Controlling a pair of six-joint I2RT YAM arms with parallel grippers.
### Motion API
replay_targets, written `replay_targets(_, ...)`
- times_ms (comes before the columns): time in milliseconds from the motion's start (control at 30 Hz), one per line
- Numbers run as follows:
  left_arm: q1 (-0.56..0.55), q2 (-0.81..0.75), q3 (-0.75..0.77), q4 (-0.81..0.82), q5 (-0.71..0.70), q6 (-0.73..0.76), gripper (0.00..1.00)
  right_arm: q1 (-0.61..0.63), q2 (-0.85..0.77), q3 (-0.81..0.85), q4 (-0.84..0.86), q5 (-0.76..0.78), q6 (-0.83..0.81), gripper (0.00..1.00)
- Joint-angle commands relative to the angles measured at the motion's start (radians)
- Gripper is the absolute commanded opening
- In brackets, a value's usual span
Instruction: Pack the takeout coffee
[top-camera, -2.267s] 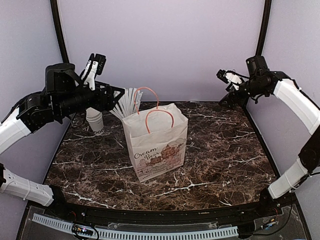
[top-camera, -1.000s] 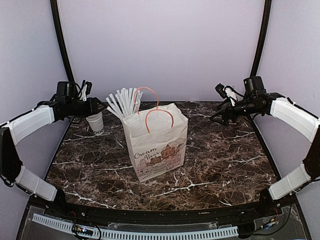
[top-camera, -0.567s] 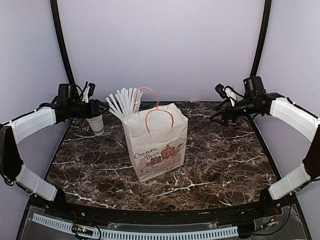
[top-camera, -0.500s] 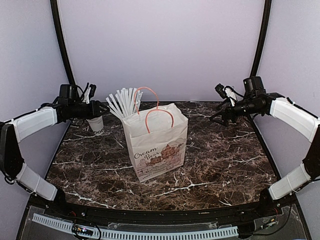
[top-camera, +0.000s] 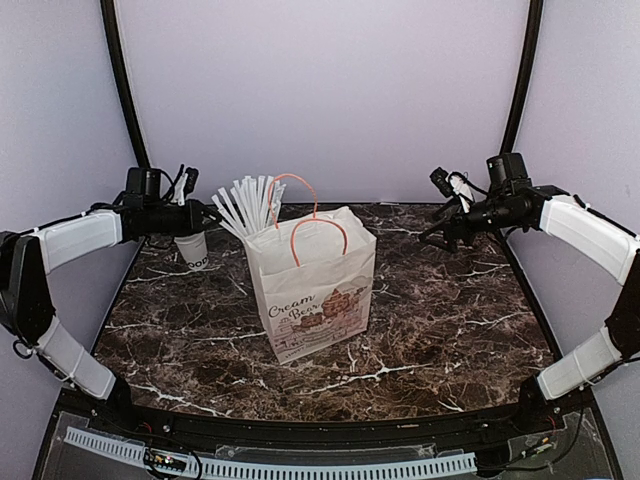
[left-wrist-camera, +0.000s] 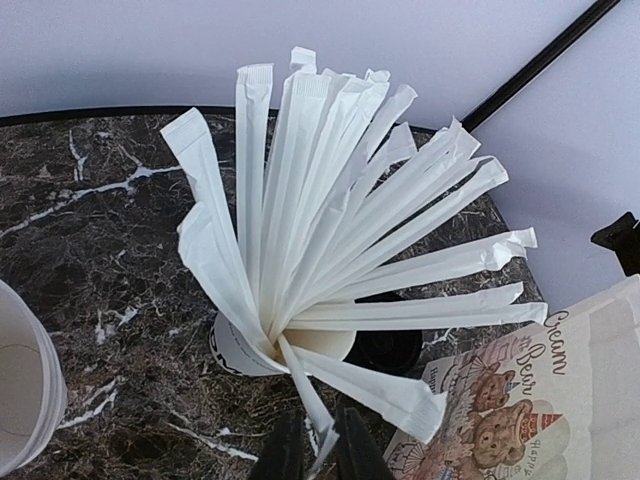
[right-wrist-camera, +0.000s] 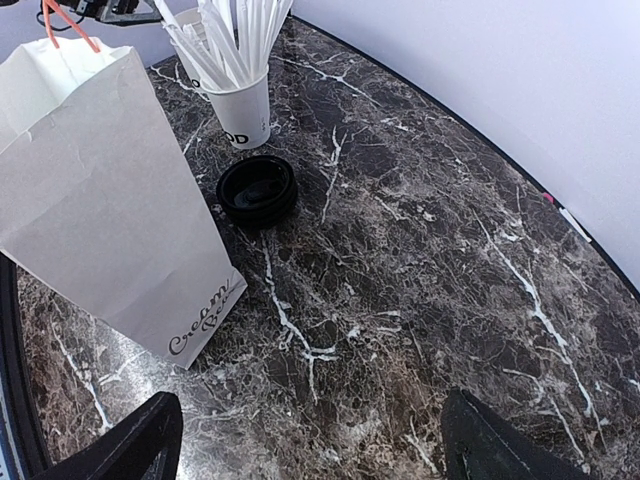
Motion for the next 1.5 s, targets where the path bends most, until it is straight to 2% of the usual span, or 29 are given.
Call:
replay_targets(0, 0.001, 0.012, 0.035, 0.039, 0.030, 0.006, 0.13, 0.002, -0.008, -0.004, 0.015, -0.006, -0.003, 0.91)
replay_targets(100, 0.001, -0.005, 0.039, 0.038, 0.031, 0.013, 0.06, 0.002, -0.012, -0.009, 0.015, -0.005, -0.003, 0.91)
replay_targets(200, 0.001, -0.045, 0.066, -0.040, 0.023, 0.031, 0.00, 0.002, -0.017, -0.013, 0.015, 0.000, -0.005, 0.91)
replay_targets(367, -0.001, -0.129, 0.175, -0.224, -0.044, 0.085, 0.00, 0.002, -0.012, -0.005, 0.013, -0.006, -0.004, 0.91)
replay_targets(533, -0.001, -0.193, 0.349, -0.495, -0.121, 0.145, 0.00, 0.003, -0.010, 0.005, 0.013, -0.016, 0.000, 0.91)
replay_targets(667, -0.018, -0.251, 0.455, -0.612, -0.194, 0.184, 0.00, 0.002, -0.016, 0.006, 0.014, -0.020, 0.001, 0.91)
replay_targets(700, -0.041, -0.275, 0.461, -0.611, -0.198, 0.194, 0.00, 0.002, -0.018, 0.006, 0.014, -0.019, 0.001, 0.91)
replay_targets(867, -0.115, -0.359, 0.431, -0.524, 0.036, 0.140, 0.00, 0.002, -0.038, 0.002, 0.009, -0.006, 0.000, 0.91)
replay_targets(1067, -0.195, -0.459, 0.403, -0.480, 0.158, 0.089, 0.00, 0.002, -0.047, -0.018, 0.016, 0.003, 0.000, 0.91)
replay_targets(1267, -0.200, -0.572, 0.399, -0.580, 0.127, 0.078, 0.00, 0.003, -0.039, -0.017, 0.013, 0.003, -0.001, 0.91)
replay_targets(1467, -0.202, -0.605, 0.389, -0.687, 0.134, 0.073, 0.00, 0.002, -0.042, -0.020, 0.012, 0.001, -0.002, 0.92)
